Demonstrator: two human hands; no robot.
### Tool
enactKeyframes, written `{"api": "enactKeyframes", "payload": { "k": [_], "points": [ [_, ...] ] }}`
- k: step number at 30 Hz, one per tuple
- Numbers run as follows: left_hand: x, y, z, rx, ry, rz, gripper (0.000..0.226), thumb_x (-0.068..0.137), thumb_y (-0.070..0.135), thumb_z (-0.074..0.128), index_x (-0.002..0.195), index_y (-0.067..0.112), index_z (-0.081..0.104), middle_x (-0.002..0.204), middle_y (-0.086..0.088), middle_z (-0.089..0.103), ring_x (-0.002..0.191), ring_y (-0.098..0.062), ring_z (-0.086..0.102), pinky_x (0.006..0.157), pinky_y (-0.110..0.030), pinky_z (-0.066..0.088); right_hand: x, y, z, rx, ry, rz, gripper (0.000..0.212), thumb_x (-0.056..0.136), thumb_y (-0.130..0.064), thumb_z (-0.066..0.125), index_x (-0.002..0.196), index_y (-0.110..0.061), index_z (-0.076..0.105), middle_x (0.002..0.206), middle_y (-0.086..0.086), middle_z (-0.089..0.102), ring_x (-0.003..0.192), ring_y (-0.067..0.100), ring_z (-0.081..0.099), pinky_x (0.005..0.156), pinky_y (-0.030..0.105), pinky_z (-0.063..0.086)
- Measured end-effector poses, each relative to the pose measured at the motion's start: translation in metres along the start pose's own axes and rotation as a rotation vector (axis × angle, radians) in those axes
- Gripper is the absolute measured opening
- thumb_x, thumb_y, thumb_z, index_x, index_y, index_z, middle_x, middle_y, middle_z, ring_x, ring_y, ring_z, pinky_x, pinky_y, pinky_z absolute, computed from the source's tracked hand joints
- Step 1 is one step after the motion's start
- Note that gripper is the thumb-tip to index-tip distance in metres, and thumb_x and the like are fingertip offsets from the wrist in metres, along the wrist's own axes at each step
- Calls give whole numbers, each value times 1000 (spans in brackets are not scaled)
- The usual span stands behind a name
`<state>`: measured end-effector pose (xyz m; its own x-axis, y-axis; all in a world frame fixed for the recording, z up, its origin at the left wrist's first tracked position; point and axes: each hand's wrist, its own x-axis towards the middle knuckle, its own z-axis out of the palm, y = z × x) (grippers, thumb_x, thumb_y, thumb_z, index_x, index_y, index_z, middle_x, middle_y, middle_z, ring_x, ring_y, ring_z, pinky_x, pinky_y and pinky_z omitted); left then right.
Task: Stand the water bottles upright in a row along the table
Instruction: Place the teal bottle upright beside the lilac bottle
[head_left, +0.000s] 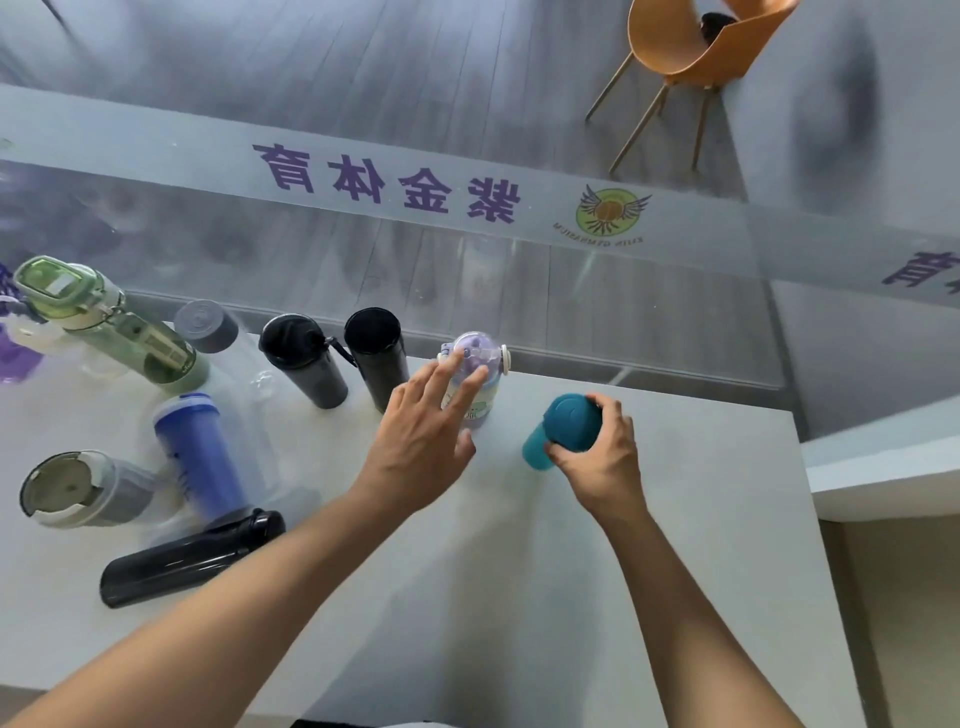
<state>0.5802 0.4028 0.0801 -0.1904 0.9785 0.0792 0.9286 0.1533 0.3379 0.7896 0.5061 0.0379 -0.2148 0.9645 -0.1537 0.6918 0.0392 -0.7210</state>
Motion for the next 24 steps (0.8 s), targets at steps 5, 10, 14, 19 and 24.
{"api": "enactKeyframes", "payload": {
  "k": [5, 10, 14, 19, 24],
  "points": [
    [11, -2, 8, 74, -89, -77, 80, 87, 30, 58, 155, 32, 15, 165, -6, 15, 147, -37, 22, 114, -46, 30, 32, -5, 1, 21, -32, -20, 80, 69, -19, 89, 135, -31, 45, 121, -4, 45, 104, 12, 49, 91, 20, 36],
    [10, -1, 11, 66, -108, -96, 82, 86, 29, 56, 155, 33, 11, 166, -2, 9, 147, -35, 22, 117, -46, 29, 49, -13, 6, -6, -43, -62, 79, 69, -21, 89, 135, -27, 46, 121, -1, 47, 102, 11, 47, 91, 18, 36],
    [9, 0, 10, 47, -105, -102, 84, 86, 26, 56, 155, 34, 10, 167, 0, 7, 146, -34, 23, 117, -46, 29, 50, -17, 8, -28, -56, -76, 79, 68, -24, 90, 132, -28, 45, 119, 0, 45, 100, 13, 48, 91, 20, 37],
    [8, 2, 11, 42, -105, -108, 87, 85, 24, 56, 155, 36, 7, 167, 2, 5, 146, -34, 24, 116, -46, 30, 46, -15, 9, -24, -55, -80, 80, 67, -26, 91, 132, -28, 44, 116, -1, 43, 103, 16, 52, 91, 21, 40],
    [9, 3, 9, 51, -99, -105, 85, 84, 25, 58, 155, 34, 12, 166, -1, 11, 144, -36, 26, 116, -47, 31, 44, -17, 7, -97, -64, -71, 87, 68, -37, 89, 139, -31, 39, 119, 0, 40, 115, 24, 51, 99, 28, 42]
  ]
}}
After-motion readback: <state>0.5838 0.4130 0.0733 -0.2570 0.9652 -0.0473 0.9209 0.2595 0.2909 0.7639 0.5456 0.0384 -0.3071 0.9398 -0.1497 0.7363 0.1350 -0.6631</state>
